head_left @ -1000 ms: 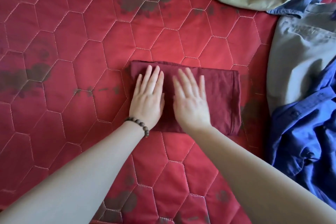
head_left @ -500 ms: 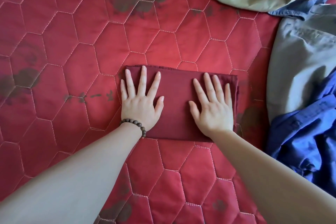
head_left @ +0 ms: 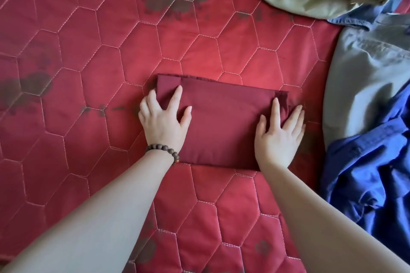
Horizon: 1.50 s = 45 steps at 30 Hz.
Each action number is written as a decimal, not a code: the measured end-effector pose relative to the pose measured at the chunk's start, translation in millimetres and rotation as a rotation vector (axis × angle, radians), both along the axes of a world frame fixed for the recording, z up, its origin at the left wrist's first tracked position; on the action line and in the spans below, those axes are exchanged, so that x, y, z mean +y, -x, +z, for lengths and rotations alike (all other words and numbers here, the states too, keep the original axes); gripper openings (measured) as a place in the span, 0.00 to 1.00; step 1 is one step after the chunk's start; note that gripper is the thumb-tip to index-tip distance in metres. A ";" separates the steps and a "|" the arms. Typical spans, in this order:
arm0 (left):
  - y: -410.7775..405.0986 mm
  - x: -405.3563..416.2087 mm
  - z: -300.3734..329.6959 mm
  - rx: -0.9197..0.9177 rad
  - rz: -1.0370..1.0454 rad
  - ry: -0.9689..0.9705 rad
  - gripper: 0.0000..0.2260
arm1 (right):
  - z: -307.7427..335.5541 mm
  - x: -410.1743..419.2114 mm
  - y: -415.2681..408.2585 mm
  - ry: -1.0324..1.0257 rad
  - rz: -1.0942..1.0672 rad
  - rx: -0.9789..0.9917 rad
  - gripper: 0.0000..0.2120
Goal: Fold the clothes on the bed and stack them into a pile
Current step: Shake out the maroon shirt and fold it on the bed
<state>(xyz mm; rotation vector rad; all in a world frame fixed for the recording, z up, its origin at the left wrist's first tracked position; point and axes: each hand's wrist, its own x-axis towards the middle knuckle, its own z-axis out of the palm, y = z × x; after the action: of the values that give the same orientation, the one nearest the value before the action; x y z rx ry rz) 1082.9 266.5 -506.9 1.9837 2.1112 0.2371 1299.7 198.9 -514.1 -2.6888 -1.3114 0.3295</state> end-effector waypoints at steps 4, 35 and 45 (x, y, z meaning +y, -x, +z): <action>4.2 -5.0 14.5 -0.094 0.014 0.084 0.20 | 10.5 -5.5 5.6 -0.013 0.037 -0.060 0.22; 416.3 -121.7 15.1 0.167 0.614 0.255 0.26 | 2.5 61.6 429.3 0.182 0.907 -0.038 0.25; 420.6 -115.6 26.4 0.207 0.669 0.353 0.25 | 11.0 66.0 432.4 0.280 0.853 -0.064 0.26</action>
<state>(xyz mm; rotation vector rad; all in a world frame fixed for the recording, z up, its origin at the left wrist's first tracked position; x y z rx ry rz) 662.2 150.9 -480.5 1.1050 2.6599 -0.2309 867.3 264.9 -503.1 -2.1649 -2.5420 0.5337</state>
